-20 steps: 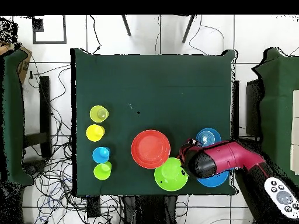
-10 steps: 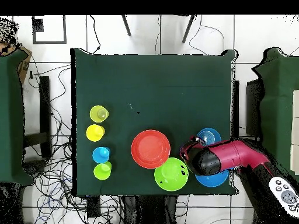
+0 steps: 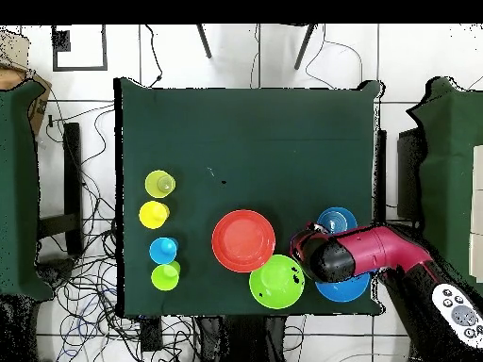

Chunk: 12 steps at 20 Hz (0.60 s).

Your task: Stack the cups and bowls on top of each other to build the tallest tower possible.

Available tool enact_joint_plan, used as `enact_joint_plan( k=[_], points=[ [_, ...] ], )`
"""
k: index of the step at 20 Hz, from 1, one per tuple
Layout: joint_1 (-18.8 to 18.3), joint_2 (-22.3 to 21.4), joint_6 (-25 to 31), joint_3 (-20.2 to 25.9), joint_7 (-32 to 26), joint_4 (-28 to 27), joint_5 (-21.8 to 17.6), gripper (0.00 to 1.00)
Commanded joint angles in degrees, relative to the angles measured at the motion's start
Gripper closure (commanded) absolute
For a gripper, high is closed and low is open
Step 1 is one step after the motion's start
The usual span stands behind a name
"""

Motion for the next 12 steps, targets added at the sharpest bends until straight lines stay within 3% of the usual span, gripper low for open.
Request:
enact_joint_plan(
  k=[1, 12],
  points=[
    [1.15, 2.44, 6.12, 0.1, -17.9, -3.47, -4.84, 0.0],
    [2.1, 2.55, 7.74, 0.08, -18.55, -4.57, -4.7, 0.0]
  ],
)
